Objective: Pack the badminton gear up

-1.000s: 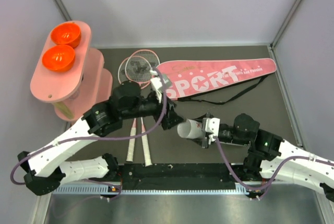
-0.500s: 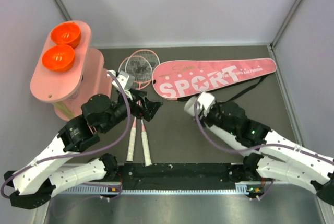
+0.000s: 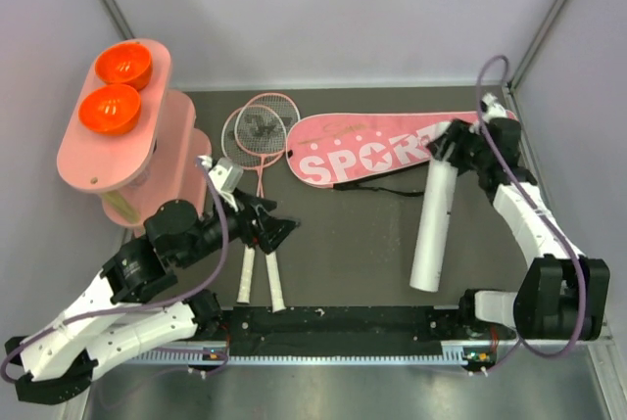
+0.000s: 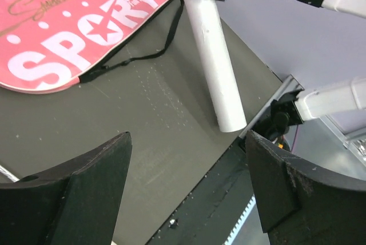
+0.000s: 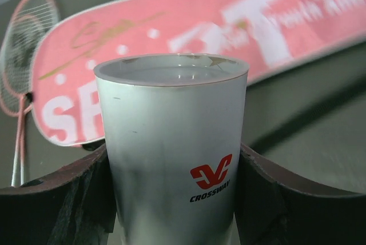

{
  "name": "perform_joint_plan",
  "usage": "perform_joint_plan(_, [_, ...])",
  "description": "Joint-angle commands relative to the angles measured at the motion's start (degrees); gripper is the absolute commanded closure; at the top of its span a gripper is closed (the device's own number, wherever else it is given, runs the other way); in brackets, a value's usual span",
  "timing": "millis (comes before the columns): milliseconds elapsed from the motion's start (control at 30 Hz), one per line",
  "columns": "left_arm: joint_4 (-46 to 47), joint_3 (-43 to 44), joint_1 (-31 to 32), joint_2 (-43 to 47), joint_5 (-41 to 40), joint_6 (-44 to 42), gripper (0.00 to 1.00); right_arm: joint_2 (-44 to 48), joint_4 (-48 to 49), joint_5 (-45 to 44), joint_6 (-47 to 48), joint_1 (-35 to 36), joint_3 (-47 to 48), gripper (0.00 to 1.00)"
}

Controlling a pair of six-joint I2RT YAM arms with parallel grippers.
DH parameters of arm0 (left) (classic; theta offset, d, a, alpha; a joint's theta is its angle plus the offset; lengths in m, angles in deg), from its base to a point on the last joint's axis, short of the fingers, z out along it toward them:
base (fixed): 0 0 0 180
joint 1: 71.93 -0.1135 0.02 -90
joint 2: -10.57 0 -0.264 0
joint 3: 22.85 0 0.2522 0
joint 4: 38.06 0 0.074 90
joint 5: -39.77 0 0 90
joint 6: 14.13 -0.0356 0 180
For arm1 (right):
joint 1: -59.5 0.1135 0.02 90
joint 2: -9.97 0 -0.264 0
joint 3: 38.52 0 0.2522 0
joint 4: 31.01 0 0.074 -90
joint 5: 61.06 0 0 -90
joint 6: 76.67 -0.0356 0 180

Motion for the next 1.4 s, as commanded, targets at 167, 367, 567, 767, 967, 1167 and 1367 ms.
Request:
perform_joint_plan(167, [3.0, -6.17, -0.07, 5.14, 8.53, 3.71, 0.16, 5.74, -10.91, -4.51, -14.08, -26.68, -11.93, 0.84])
perform_joint_plan(367, [0.28, -4.86, -0.07, 7.77, 9.25, 3.62, 0.18, 8.55, -15.58, -14.97, -23.55, -32.58, -17.01, 0.79])
perform_joint_plan(567, [-3.59, -3.54, -0.07, 10.67, 7.58, 3.71, 0.18, 9.95, -20.94, -28.67, -34.82, -32.85, -19.66, 0.72])
perform_joint_plan(767, [-3.86, -5.21, -0.07, 12.96, 6.96, 5.29, 0.18, 16.02, -25.69, -37.4, -34.74, -34.68, -22.03, 0.59])
perform_joint_plan(967, [-3.42, -4.15, -0.07, 11.91, 8.71, 5.12, 0.18, 14.79, -26.3, -33.97, -36.39, -36.89, -24.4, 0.55])
perform_joint_plan(1167, [-3.5, -3.36, 0.01, 11.02, 10.03, 5.11, 0.19, 13.39, -25.87, -32.83, -39.31, -36.98, -27.83, 0.31])
perform_joint_plan(1367, [-3.33, -4.06, -0.07, 11.55, 10.56, 5.29, 0.19, 14.17, -24.72, -33.35, -32.46, -36.98, -26.7, 0.01])
